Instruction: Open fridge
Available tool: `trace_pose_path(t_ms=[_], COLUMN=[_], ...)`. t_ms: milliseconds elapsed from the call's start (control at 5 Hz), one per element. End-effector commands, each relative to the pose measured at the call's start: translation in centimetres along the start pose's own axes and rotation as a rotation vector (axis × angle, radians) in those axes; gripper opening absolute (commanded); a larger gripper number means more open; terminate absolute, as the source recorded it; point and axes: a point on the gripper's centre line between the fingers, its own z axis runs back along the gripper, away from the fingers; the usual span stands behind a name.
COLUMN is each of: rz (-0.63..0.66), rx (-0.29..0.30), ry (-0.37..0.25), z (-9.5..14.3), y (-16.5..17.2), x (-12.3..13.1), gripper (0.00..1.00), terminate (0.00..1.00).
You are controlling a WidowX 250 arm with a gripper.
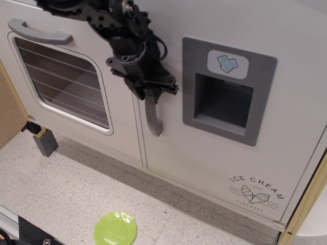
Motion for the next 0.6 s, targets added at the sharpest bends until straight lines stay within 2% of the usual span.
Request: trace_pose_path(t_ms=[0,200,400], rz=[-0.02,-0.012,-0.055], rx=[0.008,0.0,-0.02], ry=[-0.034,-0.023,0.018], z=[2.9,4.0,5.7], y=[0.1,-0.2,-0.6], x=[-1.0,-2.4,-4.4], gripper=[0.0,0.0,1.0], terminate=[0.0,0.0,0.0])
